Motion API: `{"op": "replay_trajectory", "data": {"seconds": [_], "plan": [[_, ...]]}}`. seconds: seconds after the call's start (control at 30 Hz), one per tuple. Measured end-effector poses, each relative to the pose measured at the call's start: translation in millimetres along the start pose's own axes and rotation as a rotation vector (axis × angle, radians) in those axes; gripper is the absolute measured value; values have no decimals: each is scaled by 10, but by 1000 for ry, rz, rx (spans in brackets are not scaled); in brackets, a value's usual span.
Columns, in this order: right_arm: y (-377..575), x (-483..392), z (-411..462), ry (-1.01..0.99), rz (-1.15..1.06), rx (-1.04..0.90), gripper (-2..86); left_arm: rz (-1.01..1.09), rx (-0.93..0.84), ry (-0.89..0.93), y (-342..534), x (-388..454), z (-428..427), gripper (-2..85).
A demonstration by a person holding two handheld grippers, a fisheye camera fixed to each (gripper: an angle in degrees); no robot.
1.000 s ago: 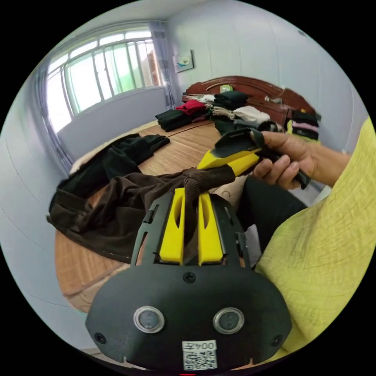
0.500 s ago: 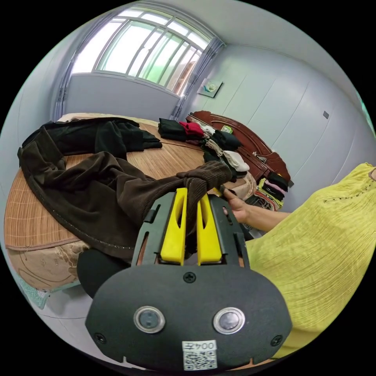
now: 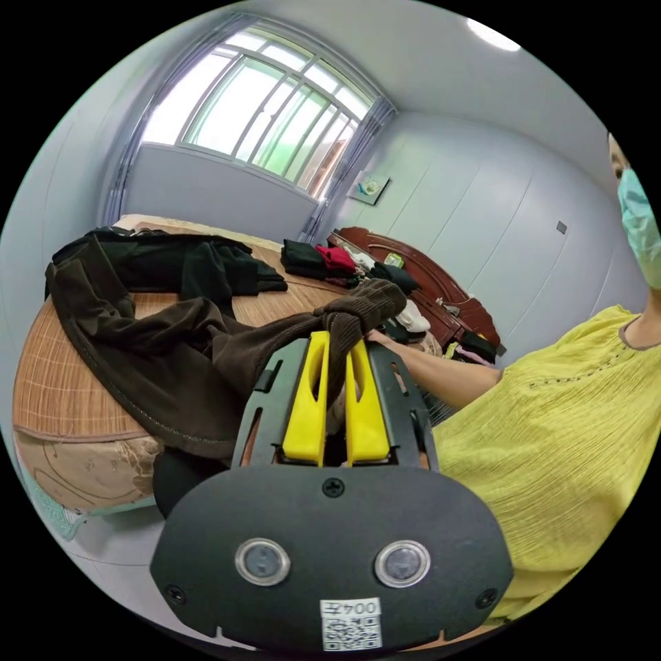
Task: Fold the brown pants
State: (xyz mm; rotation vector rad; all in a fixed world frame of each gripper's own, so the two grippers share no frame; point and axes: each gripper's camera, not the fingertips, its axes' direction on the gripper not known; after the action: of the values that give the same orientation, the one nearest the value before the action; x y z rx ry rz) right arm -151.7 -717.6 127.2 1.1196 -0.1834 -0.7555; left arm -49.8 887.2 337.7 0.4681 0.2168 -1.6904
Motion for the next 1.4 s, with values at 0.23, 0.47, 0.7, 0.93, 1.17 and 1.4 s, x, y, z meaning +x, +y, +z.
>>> {"op": "replay_trajectory", "data": {"seconds": [0.23, 0.47, 0.7, 0.93, 1.17, 1.4], "plan": [[-98, -2657, 645, -20, -475, -109, 62, 120, 209, 79, -865, 67, -1260, 1], [656, -5105, 1149, -39, -873, -113, 63, 374, 412, 119, -1638, 934, -2598, 1], [1455, -6387, 1435, 24, -1099, -100, 64, 497, 500, 158, -1844, 1592, -3339, 1], [1429, -6366, 2003, 131, -1069, -117, 64, 365, 499, 272, -1770, 1145, -3233, 1], [802, -5728, 3069, 291, -890, -158, 63, 35, 442, 391, -1538, -126, -2731, 2], [253, -5607, 4914, 443, -873, -292, 62, -130, 553, 127, -1680, -1028, -3288, 8]]}}
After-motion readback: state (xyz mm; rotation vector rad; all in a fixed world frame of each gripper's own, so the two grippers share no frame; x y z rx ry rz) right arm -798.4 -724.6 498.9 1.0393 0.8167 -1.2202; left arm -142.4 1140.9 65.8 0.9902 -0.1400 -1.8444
